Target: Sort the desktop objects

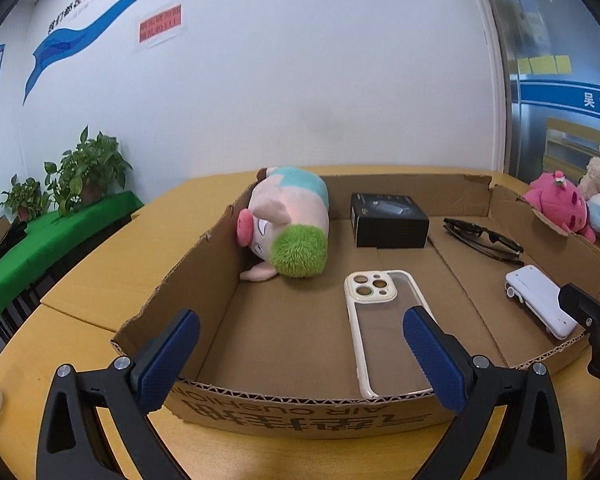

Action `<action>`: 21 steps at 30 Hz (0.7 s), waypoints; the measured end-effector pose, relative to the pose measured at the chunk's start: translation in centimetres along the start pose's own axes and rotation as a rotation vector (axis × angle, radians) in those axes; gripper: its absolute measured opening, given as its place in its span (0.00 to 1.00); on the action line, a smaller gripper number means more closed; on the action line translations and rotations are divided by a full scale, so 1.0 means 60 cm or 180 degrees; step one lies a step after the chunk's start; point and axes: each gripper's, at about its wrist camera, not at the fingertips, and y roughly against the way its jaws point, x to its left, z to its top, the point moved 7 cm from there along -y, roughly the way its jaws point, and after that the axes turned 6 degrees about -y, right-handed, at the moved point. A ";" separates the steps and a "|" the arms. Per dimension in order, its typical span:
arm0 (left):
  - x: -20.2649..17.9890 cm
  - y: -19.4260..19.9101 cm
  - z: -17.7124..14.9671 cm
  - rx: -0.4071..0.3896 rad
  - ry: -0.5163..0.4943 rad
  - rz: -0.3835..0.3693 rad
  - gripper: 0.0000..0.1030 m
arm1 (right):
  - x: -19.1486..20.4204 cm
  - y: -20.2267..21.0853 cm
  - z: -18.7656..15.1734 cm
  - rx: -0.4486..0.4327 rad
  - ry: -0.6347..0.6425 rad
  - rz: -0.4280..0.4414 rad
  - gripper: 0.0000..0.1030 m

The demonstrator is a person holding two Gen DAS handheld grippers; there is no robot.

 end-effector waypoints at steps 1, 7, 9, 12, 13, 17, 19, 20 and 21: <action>0.000 0.000 -0.003 0.0005 -0.0002 0.0001 1.00 | 0.000 -0.001 0.000 0.0010 0.0001 0.0007 0.99; -0.001 0.000 -0.003 0.0008 0.0003 -0.0003 1.00 | 0.001 -0.002 -0.002 0.0009 0.0000 0.0009 0.99; -0.001 0.000 -0.002 0.0009 0.0002 -0.0004 1.00 | 0.002 -0.001 -0.003 0.0008 -0.0004 0.0007 0.99; -0.001 -0.001 -0.001 0.0007 0.0003 -0.0007 1.00 | 0.001 -0.001 -0.003 0.0008 -0.0003 0.0006 0.99; -0.001 -0.001 0.000 0.0006 0.0005 -0.0010 1.00 | 0.001 -0.001 -0.003 0.0006 -0.0001 0.0004 0.99; -0.003 -0.001 0.000 0.0010 0.0005 -0.0009 1.00 | 0.002 -0.001 -0.004 0.0011 -0.0004 0.0004 0.99; -0.003 -0.001 0.000 0.0011 0.0004 -0.0005 1.00 | 0.002 -0.001 -0.004 0.0010 -0.0004 0.0004 0.99; -0.003 -0.001 0.000 0.0012 0.0004 -0.0004 1.00 | 0.002 -0.001 -0.004 0.0011 -0.0005 0.0003 0.99; -0.003 -0.001 0.001 0.0012 0.0003 -0.0004 1.00 | 0.002 -0.001 -0.004 0.0010 -0.0004 0.0003 0.99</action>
